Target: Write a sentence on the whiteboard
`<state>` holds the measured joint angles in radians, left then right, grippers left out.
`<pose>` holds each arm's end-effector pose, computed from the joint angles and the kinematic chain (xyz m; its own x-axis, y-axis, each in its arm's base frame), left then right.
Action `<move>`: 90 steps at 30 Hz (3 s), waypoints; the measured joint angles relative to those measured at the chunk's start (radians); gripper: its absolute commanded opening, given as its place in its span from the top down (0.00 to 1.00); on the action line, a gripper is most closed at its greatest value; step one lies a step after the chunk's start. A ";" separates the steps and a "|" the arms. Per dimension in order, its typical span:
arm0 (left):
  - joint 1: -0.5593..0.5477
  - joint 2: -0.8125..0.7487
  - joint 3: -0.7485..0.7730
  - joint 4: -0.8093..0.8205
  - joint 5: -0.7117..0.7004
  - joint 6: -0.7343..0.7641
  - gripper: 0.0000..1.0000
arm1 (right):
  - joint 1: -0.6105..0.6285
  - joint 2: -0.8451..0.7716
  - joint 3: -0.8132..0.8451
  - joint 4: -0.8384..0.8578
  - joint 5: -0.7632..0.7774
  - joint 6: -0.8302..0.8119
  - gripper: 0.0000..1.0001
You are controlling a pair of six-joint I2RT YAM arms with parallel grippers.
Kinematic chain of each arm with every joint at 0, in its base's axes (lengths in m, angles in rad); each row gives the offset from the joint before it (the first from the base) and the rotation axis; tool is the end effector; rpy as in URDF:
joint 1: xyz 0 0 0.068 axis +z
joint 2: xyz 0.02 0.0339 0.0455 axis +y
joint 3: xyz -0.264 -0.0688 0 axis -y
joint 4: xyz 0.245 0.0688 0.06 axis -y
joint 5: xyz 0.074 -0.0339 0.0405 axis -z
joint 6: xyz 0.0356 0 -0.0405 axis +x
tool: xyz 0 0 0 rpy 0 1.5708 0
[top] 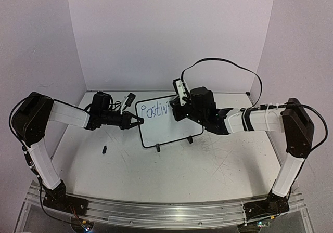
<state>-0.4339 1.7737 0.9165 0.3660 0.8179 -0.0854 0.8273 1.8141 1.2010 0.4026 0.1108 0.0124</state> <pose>0.3208 -0.1773 0.1797 -0.5007 0.1677 -0.8492 0.8316 0.3655 -0.4182 0.2909 0.3105 0.2550 -0.1496 -0.1445 -0.9781 -0.6566 0.7542 -0.0110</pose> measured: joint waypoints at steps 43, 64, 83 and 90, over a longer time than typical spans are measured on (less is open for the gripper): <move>0.000 -0.001 0.000 -0.001 0.000 0.011 1.00 | -0.002 -0.112 -0.059 -0.003 -0.008 0.008 1.00; -0.004 -0.007 0.000 -0.009 -0.005 0.018 1.00 | -0.017 -0.088 -0.051 -0.024 -0.025 -0.039 1.00; -0.004 -0.008 0.000 -0.010 -0.006 0.018 1.00 | -0.017 -0.071 -0.019 -0.025 -0.010 -0.066 1.00; -0.004 -0.008 0.000 -0.010 -0.006 0.018 1.00 | -0.017 -0.042 0.003 -0.026 0.005 -0.065 1.00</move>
<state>-0.4382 1.7660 0.9165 0.3561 0.8116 -0.0669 0.8101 1.7718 1.2041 0.3770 0.1159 -0.0528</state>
